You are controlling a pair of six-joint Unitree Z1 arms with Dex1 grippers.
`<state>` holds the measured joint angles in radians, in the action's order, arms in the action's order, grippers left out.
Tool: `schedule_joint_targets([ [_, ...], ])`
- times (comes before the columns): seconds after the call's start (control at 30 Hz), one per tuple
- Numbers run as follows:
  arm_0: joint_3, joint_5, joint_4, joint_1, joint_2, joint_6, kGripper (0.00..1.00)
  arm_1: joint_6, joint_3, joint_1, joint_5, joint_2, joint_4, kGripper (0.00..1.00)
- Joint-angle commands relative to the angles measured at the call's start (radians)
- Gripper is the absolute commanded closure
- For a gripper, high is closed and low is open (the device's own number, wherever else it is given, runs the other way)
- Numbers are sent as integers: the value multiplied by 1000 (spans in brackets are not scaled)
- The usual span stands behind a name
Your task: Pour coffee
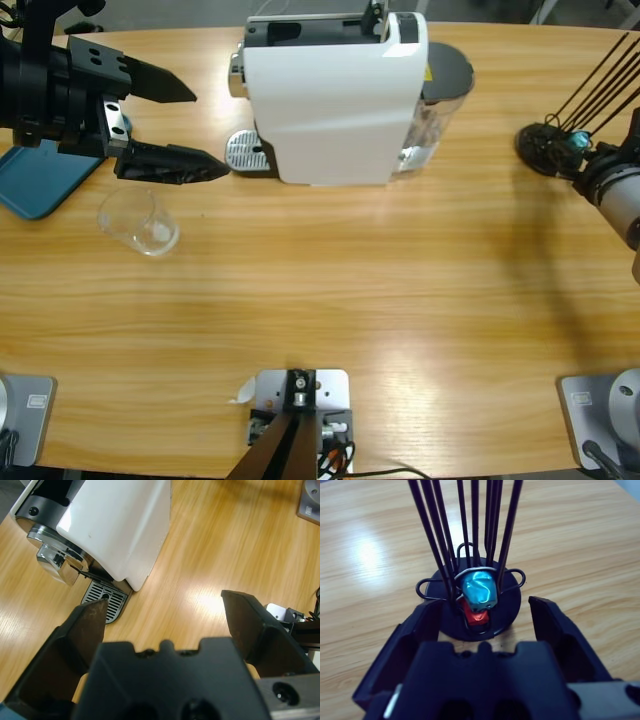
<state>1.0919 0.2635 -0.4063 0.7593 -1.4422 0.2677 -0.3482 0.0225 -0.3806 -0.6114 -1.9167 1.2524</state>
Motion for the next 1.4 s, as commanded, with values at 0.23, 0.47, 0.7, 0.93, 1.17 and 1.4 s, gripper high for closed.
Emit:
schedule_joint_targets([
  [0.23,-48,-1,11,11,-14,-11,13,40,-9,34,25,-47,48,374],
  [0.47,-50,0,11,11,-9,-11,13,49,-9,37,25,-52,53,492],
  [0.7,-55,5,11,16,-13,-15,13,66,-10,39,25,-47,67,630],
  [0.93,-65,5,11,20,-10,-17,13,85,-10,39,34,-38,74,736],
  [1.17,-80,5,11,20,-4,-18,13,96,-10,38,36,-39,79,745],
  [1.4,-80,3,11,20,4,-18,13,109,-10,38,35,-31,81,865],
])
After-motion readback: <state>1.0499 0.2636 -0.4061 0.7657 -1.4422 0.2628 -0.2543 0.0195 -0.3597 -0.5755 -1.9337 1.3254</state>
